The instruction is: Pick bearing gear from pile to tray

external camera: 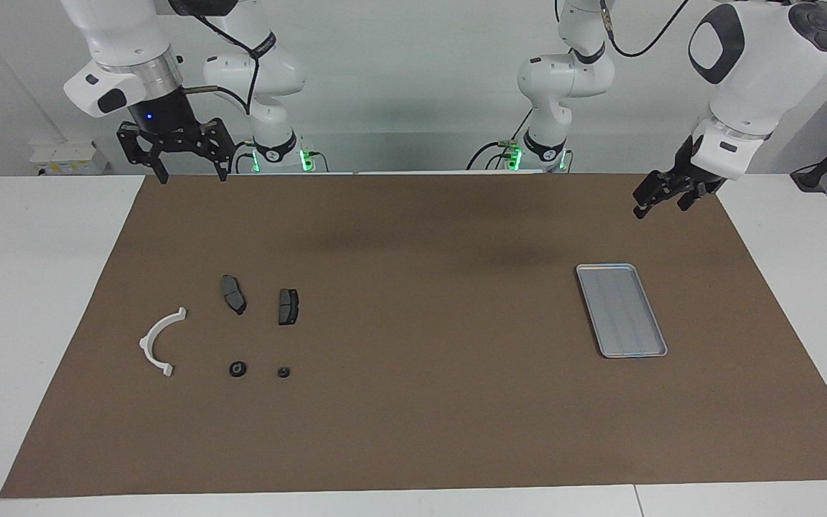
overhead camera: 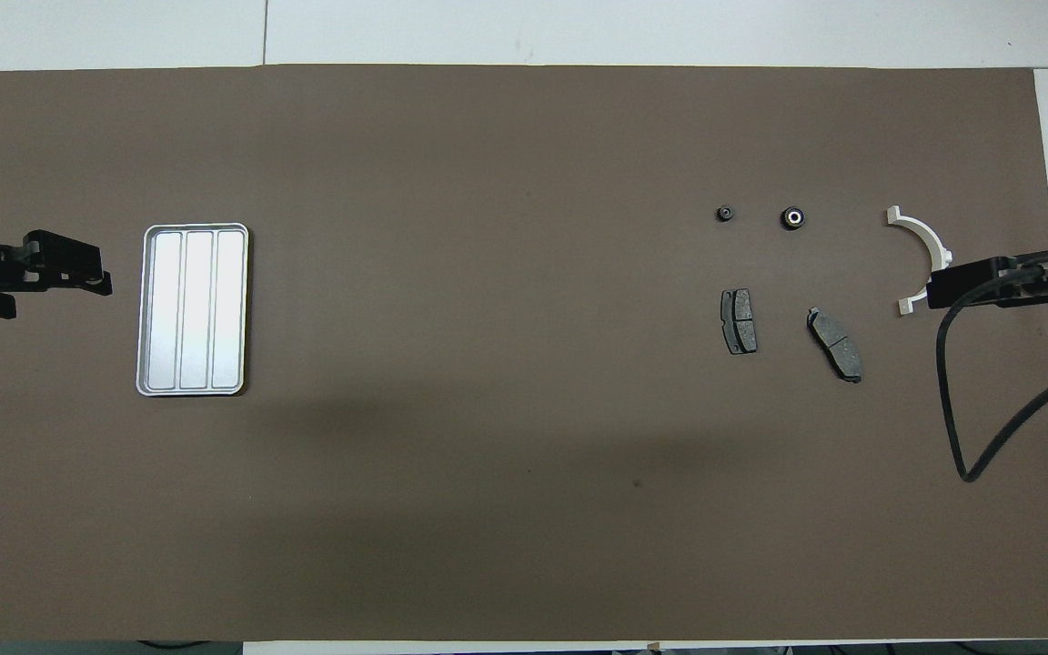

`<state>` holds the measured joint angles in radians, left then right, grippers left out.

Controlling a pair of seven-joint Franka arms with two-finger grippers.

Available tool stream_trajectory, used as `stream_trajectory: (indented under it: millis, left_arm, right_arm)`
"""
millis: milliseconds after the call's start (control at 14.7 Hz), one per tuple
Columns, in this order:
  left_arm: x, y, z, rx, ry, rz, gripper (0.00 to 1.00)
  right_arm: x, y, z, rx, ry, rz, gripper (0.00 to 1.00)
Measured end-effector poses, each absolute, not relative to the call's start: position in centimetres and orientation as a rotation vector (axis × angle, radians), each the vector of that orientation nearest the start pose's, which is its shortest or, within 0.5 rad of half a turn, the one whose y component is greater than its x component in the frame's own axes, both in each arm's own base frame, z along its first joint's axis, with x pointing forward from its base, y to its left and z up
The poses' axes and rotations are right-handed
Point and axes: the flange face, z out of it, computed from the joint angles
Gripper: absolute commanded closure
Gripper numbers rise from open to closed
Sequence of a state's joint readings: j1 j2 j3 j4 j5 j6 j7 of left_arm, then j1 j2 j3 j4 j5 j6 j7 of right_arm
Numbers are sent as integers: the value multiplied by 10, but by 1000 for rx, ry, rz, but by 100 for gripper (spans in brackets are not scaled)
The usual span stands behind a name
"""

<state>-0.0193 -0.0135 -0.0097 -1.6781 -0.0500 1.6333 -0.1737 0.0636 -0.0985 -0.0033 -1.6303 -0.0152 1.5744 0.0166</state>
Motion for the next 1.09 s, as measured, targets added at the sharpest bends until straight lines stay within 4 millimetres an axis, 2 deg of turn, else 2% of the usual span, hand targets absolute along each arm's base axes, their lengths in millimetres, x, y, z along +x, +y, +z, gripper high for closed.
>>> stream_trajectory:
  millis: [273, 409, 545, 682, 818, 955, 1091]
  left_arm:
    - [553, -21, 587, -3179, -237, 58, 0]
    - [553, -21, 587, -3179, -237, 58, 0]
    - [553, -21, 587, -3179, -237, 58, 0]
    - [553, -21, 587, -3179, -237, 58, 0]
    - [553, -21, 587, -3179, -237, 58, 0]
    - [553, -21, 587, -3179, -237, 58, 0]
    - [553, -21, 587, -3179, -237, 58, 0]
  right_arm:
    - [523, 41, 643, -3153, -96, -46, 0]
    - [528, 48, 629, -3155, -97, -6, 0]
    - [541, 61, 606, -3156, -68, 16, 0]
    - [561, 84, 569, -3157, -31, 15, 0]
    - [583, 105, 521, -3159, 6, 27, 0]
    - [605, 116, 473, -3159, 54, 31, 0]
    - [625, 118, 428, -3158, 121, 26, 0]
